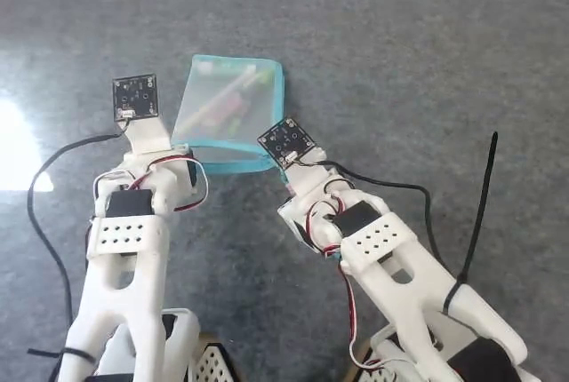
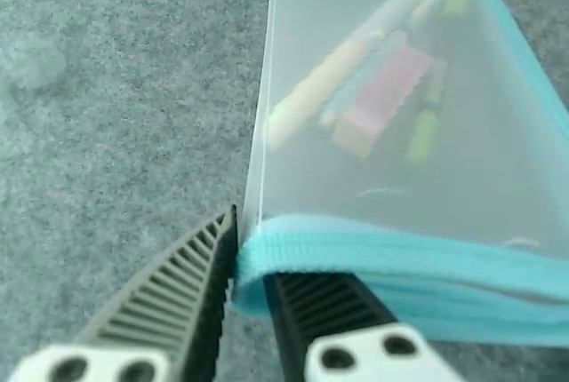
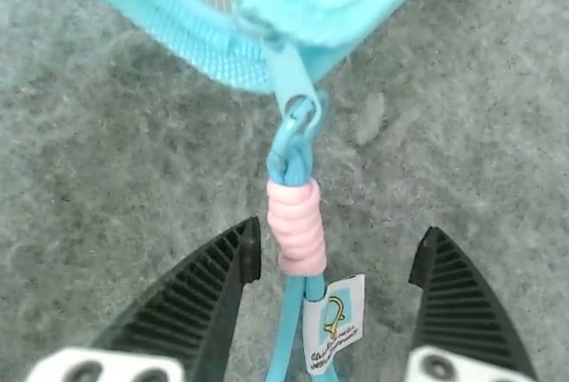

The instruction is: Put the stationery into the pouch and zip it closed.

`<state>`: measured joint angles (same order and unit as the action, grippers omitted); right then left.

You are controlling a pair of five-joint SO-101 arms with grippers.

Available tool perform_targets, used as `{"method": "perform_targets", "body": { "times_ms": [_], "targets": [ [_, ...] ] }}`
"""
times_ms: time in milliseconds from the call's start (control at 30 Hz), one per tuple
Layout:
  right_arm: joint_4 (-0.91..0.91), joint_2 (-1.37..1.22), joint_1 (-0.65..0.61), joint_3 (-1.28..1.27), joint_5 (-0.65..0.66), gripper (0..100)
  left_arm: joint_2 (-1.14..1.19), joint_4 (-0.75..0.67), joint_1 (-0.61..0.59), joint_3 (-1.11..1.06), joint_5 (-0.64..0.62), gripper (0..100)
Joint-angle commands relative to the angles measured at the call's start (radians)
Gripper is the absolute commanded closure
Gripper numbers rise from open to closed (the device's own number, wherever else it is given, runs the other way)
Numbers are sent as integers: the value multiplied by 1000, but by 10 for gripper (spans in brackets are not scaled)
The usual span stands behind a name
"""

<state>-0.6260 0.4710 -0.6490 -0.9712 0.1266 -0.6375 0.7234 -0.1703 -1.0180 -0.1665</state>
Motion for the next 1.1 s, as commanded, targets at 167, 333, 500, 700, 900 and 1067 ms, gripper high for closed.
{"method": "perform_targets", "body": {
  "times_ms": [167, 333, 500, 700, 900, 1067],
  "targets": [
    [25, -31, 5, 26, -3, 722, -34, -23, 6, 7, 3, 988],
    [16, -70, 5, 58, -3, 725, -34, -23, 6, 7, 3, 988],
    [-7, -58, 13, 64, 20, 842, -34, -23, 8, 7, 3, 988],
    [-240, 99, 33, 170, 100, 972, -32, -21, 38, 4, 5, 988],
    [-366, 205, -13, 276, 132, 989, -32, -21, 84, -10, 8, 988],
    [-371, 203, -47, 261, 133, 976, -32, -21, 84, -10, 8, 988]
  ]
}}
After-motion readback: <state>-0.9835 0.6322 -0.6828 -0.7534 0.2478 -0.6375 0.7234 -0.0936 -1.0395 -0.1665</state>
